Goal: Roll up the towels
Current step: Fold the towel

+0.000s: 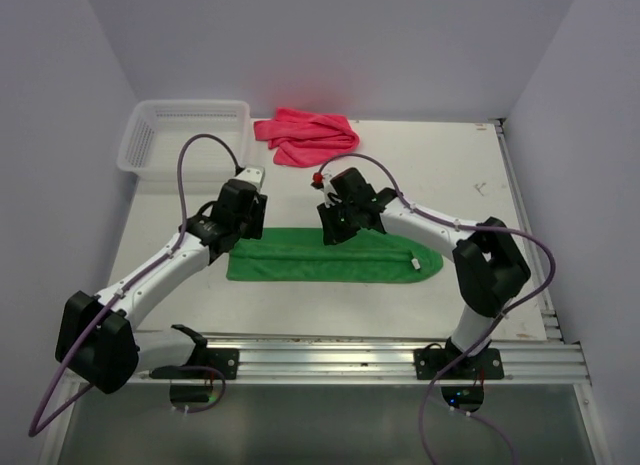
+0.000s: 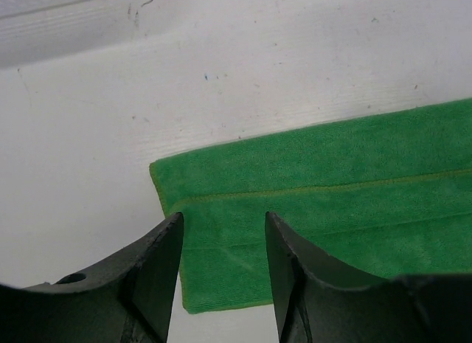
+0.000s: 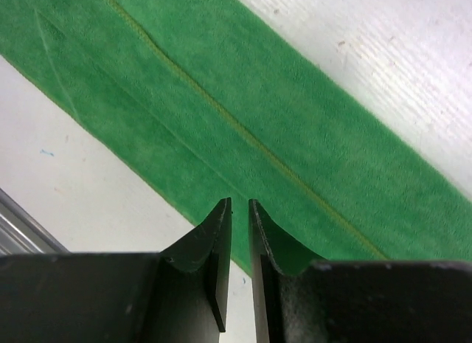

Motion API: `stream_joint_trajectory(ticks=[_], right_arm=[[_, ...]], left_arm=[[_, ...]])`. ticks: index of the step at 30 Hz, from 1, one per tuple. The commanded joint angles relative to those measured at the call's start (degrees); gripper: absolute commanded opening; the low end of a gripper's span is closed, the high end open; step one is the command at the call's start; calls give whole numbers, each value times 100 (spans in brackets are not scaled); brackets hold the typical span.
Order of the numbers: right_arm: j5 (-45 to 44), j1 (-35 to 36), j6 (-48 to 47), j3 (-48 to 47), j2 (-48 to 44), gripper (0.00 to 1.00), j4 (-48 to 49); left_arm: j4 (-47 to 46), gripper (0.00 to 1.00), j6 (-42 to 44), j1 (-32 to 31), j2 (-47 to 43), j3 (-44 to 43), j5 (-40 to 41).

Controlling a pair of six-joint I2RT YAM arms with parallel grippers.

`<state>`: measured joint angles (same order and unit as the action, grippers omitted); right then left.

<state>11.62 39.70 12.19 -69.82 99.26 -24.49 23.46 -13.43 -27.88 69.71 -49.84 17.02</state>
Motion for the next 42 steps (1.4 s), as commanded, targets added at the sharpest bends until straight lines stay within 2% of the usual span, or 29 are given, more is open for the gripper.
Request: stream_joint_trajectory(ticks=[1, 15, 33, 39, 42], right_arm=[[148, 20, -480, -444, 277, 19, -64], [-27, 11, -1051, -655, 919, 21, -144], [-134, 29, -1175, -682, 1210, 25, -109], [-142, 55, -1175, -647, 1183, 21, -126], [-151, 55, -1175, -638, 1209, 15, -117]], left_arm=[[-105, 52, 113, 11, 156, -25, -93], [-96, 54, 253, 11, 253, -34, -128], [0, 56, 315, -7, 324, -43, -58], [27, 56, 332, 2, 385, -78, -76], [35, 56, 332, -7, 403, -69, -84]])
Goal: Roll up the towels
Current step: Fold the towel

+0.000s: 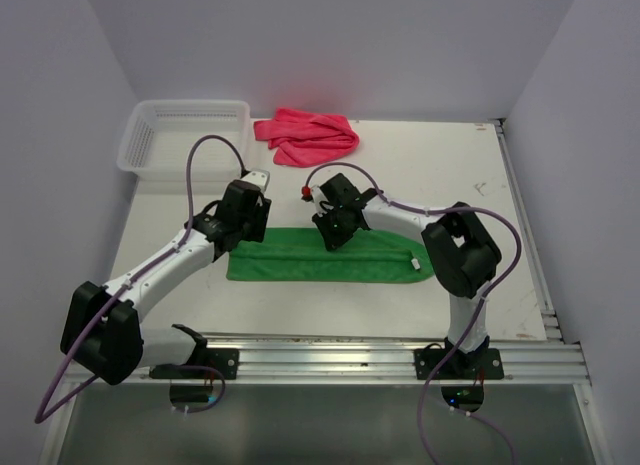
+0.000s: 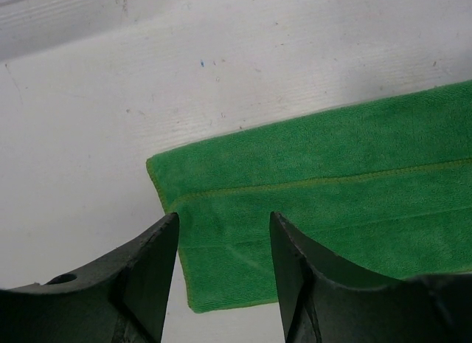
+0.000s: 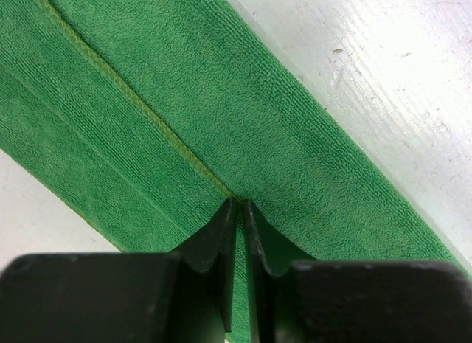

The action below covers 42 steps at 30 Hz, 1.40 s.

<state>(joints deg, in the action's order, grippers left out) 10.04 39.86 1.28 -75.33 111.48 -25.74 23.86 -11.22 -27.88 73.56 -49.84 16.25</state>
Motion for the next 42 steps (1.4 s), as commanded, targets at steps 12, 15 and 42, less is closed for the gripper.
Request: stream_joint_trajectory(ticks=[12, 15, 42], right_arm=[[-46, 154, -84, -25, -530, 0, -177], [50, 180, -84, 36, -645, 0, -204], [-424, 189, -550, 1, -162, 28, -2]], left_arm=[[49, 58, 120, -7, 44, -87, 27], [66, 58, 120, -7, 44, -96, 45], [84, 63, 182, -51, 264, -148, -148]])
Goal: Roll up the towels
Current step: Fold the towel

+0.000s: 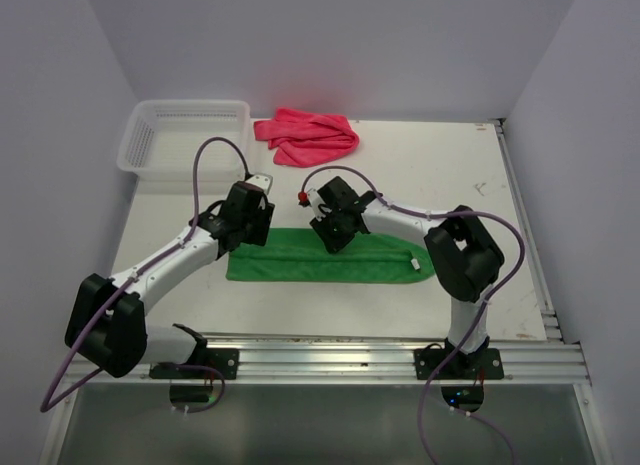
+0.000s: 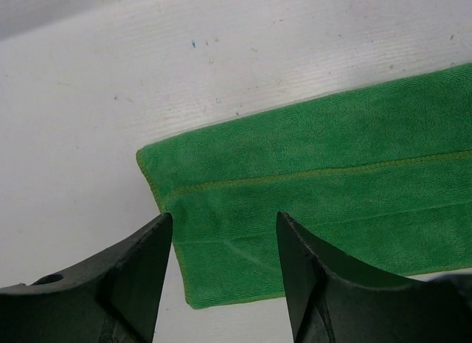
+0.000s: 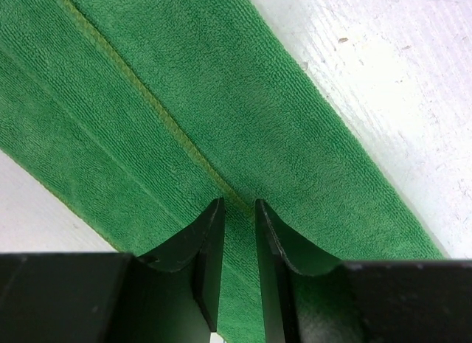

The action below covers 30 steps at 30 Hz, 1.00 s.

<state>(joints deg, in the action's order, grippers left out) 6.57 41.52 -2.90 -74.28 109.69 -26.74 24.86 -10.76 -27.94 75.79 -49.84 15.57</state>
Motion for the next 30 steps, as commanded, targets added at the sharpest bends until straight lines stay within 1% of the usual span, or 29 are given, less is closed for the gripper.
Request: stream_joint_trajectory(ticks=[1, 6, 10, 11, 13, 27, 30], right_arm=[[-85, 23, -132, -69, 26, 28, 125], [-165, 32, -150, -86, 140, 28, 90], [-191, 49, -141, -95, 176, 23, 90], [-200, 58, -132, -95, 167, 20, 82], [-226, 67, -132, -69, 149, 18, 81], [-569, 181, -44, 10, -237, 16, -138], [-622, 181, 17, 54, -255, 19, -156]], left_arm=[[-16, 63, 136, -44, 41, -140, -81], [-17, 63, 145, -44, 59, -148, -116], [-8, 63, 145, -44, 68, -157, -133], [-8, 63, 145, -44, 68, -157, -133], [1, 63, 154, -44, 68, -166, -160], [36, 63, 136, -44, 68, -175, -195], [54, 63, 136, -44, 76, -175, -204]])
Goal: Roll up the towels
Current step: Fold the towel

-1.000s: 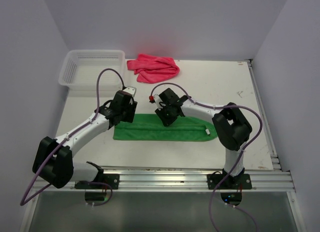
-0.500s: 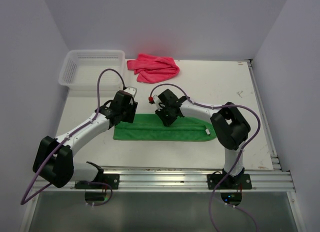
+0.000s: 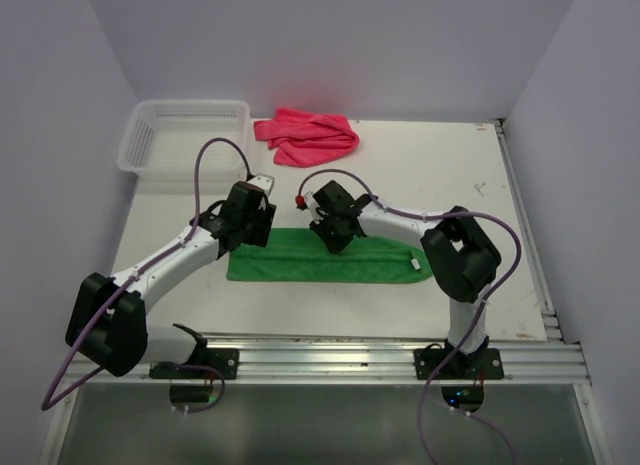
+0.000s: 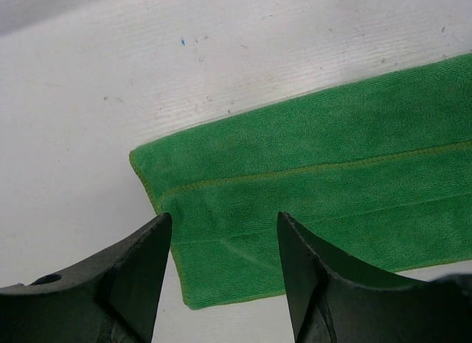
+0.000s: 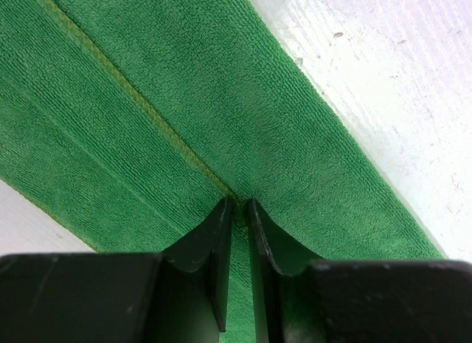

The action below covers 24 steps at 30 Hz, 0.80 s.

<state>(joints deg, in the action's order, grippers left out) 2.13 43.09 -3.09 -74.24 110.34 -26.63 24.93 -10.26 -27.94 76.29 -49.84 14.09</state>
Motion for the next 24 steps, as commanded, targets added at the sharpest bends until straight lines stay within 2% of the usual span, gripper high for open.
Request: stream_joint_trajectory(ticks=[1, 16, 24], right_arm=[[-187, 24, 54, 58, -329, 20, -167], [-477, 138, 186, 155, -610, 23, -97], [-503, 147, 160, 278, -628, 21, -79]], left_arm=[[39, 63, 86, -44, 26, -175, -64], [47, 64, 86, -44, 35, -183, -117], [65, 64, 95, -44, 44, -183, -126]])
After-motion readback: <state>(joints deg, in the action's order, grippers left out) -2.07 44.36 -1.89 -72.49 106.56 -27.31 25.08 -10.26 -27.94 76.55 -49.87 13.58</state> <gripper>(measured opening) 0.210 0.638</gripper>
